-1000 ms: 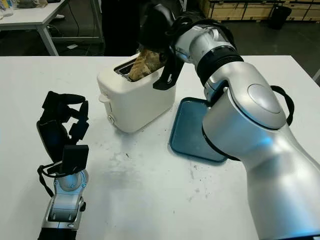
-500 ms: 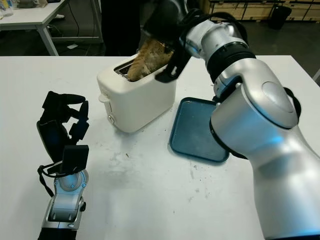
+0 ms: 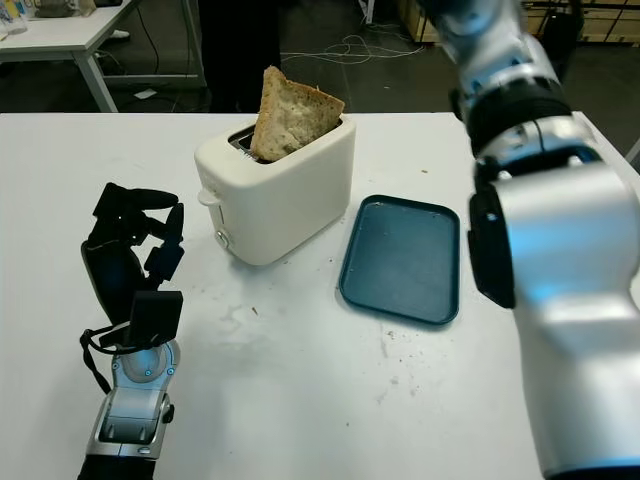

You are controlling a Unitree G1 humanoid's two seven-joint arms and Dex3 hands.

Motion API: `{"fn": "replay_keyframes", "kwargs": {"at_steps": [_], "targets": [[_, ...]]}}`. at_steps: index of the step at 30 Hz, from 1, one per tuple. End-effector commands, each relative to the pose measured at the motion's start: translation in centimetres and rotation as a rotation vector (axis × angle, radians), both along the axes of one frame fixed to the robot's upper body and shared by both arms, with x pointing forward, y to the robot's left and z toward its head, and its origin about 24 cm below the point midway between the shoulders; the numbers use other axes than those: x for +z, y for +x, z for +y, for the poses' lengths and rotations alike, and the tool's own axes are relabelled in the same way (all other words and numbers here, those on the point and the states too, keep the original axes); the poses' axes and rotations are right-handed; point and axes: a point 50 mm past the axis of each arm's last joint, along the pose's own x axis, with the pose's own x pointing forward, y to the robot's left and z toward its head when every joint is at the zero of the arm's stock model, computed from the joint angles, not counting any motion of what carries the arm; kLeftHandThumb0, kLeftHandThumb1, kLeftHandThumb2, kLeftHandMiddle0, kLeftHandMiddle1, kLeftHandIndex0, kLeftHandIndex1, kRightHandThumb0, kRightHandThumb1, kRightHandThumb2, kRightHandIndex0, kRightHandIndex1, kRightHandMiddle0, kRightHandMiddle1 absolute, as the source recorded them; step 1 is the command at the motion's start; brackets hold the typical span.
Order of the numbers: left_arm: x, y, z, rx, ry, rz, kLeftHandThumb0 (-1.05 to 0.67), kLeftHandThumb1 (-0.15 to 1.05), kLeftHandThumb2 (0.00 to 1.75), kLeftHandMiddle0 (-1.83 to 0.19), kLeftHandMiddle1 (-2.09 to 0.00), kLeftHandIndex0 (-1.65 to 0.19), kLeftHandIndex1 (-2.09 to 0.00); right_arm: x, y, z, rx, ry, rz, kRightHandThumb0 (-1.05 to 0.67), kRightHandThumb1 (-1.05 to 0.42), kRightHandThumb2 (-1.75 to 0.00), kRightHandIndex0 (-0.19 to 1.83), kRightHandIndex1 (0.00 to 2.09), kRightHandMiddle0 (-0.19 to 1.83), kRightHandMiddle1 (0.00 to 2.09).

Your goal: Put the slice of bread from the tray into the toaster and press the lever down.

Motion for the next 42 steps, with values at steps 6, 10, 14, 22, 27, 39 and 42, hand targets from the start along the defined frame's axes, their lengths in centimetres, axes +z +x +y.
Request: {"fn": "replay_keyframes", "kwargs": {"at_steps": [6,10,14,22,27,39,42], "targets": [[0.4,0.3,-0.4,-0.020,-0.006,-0.022,-0.44,0.92,0.27,-0.74,-1.75,-0.56,-1.48,-2.4,0.3,-0.9,-0.013,0.005,0.160,-0.84,-0.75,-0.01,0.00,0.72,0.38,0.01],[0.4,0.3,-0.4,-0.019,-0.007,-0.019,-0.45,0.92,0.27,-0.74,-1.75,-0.56,-1.47,-3.3,0.5,0.0,-0.006,-0.006,0.223,-0.85,-0.73,0.00,0.10,0.61,0.43,0.02],[0.4,0.3,-0.3,-0.015,-0.002,-0.017,-0.46,0.92,0.27,-0.74,-1.75,-0.57,-1.48,-4.2,0.7,1.5,0.001,-0.040,0.287,-0.83,-0.72,0.00,0.15,0.52,0.43,0.01],[0.3,0.2,-0.2,-0.014,0.001,-0.013,-0.45,0.92,0.28,-0.73,-1.75,-0.55,-1.48,-5.0,0.8,4.9,0.072,-0.129,0.339,-0.78,-0.70,0.00,0.21,0.36,0.38,0.00],[0.3,0.1,-0.2,-0.009,-0.005,-0.014,-0.45,0.92,0.29,-0.74,-1.75,-0.55,-1.48,-4.5,0.8,6.6,0.072,-0.185,0.357,-0.84,-0.74,-0.01,0.15,0.46,0.36,0.00],[0.1,-0.1,-0.2,0.010,-0.009,-0.007,-0.46,0.92,0.29,-0.75,-1.75,-0.56,-1.48,-2.6,0.5,9.2,0.064,-0.372,0.287,-0.86,-0.80,0.00,0.05,0.90,0.48,0.04],[0.1,-0.2,-0.3,0.010,-0.013,-0.004,-0.48,0.92,0.29,-0.74,-1.75,-0.56,-1.47,-2.6,0.6,9.2,0.036,-0.401,0.278,-0.85,-0.80,0.00,0.11,1.14,0.52,0.05]]}}
